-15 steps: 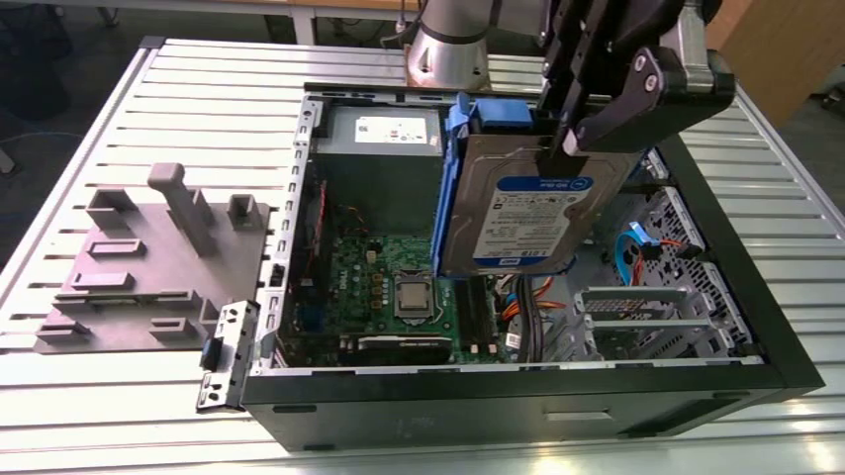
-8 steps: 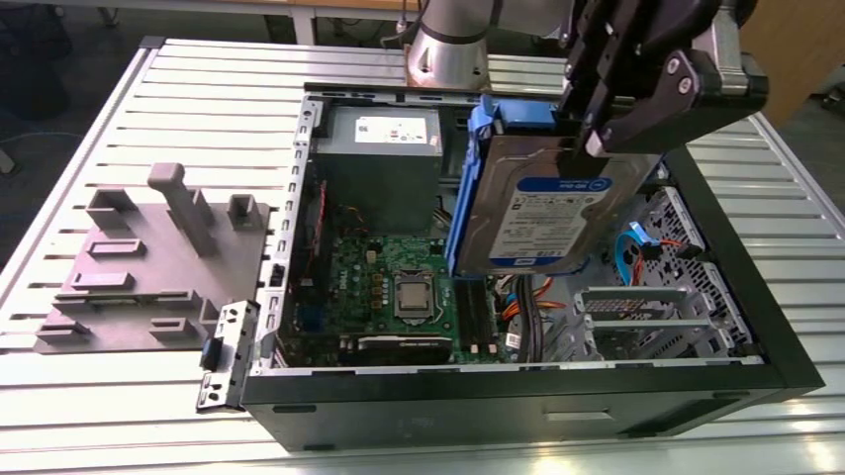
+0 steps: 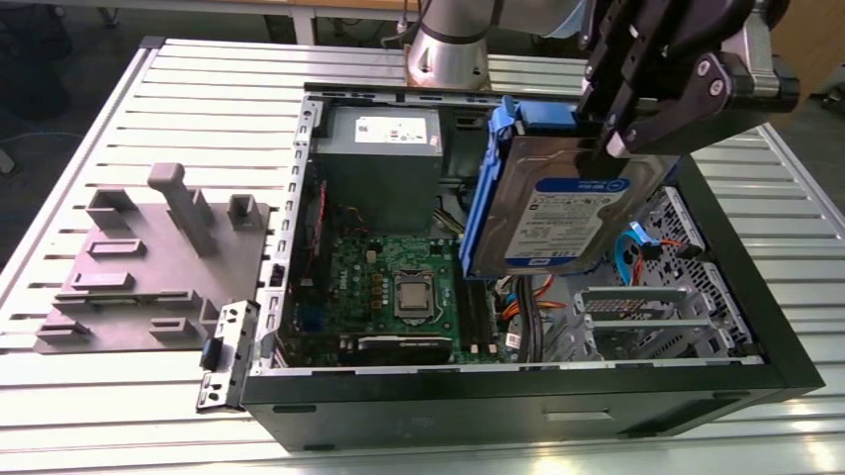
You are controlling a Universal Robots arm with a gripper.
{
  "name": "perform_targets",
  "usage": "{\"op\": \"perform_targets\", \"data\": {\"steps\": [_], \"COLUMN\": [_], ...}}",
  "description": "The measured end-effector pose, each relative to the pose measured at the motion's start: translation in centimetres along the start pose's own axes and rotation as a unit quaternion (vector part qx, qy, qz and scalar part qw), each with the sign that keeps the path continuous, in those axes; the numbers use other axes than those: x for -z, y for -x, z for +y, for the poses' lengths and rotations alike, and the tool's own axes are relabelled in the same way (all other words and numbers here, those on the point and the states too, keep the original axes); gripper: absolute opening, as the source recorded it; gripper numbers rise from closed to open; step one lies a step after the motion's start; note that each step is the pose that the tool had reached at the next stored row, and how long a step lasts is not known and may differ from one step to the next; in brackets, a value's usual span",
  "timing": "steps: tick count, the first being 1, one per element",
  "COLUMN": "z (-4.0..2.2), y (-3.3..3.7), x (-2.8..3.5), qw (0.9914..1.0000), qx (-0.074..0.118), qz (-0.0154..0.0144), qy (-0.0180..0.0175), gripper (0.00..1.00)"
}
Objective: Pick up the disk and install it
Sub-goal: 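Pick up the disk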
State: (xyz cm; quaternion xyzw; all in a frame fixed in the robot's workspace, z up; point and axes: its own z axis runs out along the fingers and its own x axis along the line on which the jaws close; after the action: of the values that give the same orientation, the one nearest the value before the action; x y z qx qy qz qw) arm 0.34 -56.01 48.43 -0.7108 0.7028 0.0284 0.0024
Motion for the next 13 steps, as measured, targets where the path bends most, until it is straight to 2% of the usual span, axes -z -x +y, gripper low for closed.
{"op": "perform_targets", "data": {"steps": [13], "z": [-1.98], "y": [-0.03], "x": [0.0], "qw": [1.0], "qx": [0.0], "qz": [-0.0001], "qy": [0.0011], "gripper": [0.35]}}
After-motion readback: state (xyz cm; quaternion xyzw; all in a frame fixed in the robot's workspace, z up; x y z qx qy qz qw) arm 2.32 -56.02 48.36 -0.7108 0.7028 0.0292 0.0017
